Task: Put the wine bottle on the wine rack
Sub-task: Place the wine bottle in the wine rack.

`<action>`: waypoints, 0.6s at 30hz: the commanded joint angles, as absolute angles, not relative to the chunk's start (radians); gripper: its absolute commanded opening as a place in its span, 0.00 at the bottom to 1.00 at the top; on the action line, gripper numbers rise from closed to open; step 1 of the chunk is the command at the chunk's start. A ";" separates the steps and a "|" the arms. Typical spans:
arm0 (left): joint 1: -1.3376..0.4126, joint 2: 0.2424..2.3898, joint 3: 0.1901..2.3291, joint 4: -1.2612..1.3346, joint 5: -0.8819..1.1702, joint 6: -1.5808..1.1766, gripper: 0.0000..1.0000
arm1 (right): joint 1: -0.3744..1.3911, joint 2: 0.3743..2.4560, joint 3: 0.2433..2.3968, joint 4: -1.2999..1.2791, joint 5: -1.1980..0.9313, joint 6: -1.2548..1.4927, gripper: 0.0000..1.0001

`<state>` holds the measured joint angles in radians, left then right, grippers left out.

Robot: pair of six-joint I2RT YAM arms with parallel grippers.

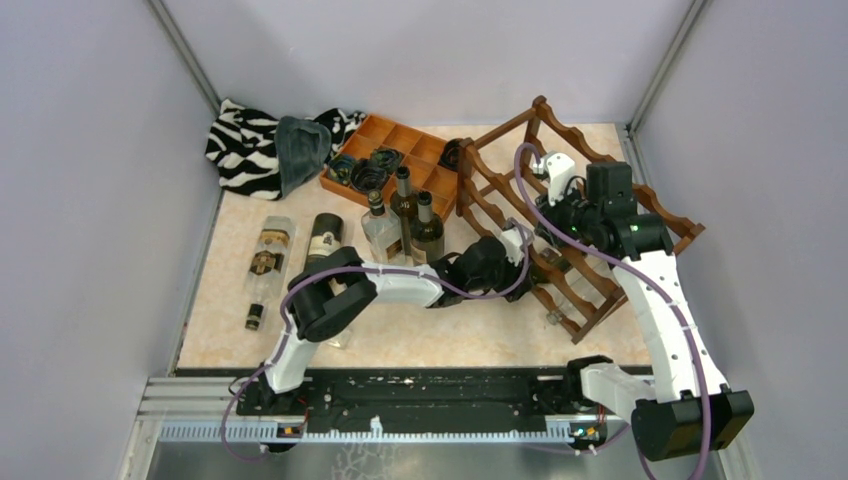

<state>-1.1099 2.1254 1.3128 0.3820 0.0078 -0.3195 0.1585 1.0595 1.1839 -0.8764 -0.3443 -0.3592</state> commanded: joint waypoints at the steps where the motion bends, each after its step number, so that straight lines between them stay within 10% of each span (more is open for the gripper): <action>1: -1.105 2.076 1.270 0.432 0.029 -0.330 0.55 | 0.159 1.008 1.198 -0.801 -0.457 -0.327 0.00; 11: -1.105 2.060 1.221 0.402 0.019 -0.340 0.53 | 0.160 1.006 1.188 -0.795 -0.458 -0.327 0.00; 18: -1.105 2.068 1.215 0.415 0.044 -0.348 0.28 | 0.158 1.008 1.187 -0.793 -0.459 -0.327 0.00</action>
<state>-1.1103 2.0953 1.2221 0.3988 0.0322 -0.3363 0.1558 1.0485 1.1702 -0.8616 -0.3553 -0.3580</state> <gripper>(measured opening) 0.379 0.198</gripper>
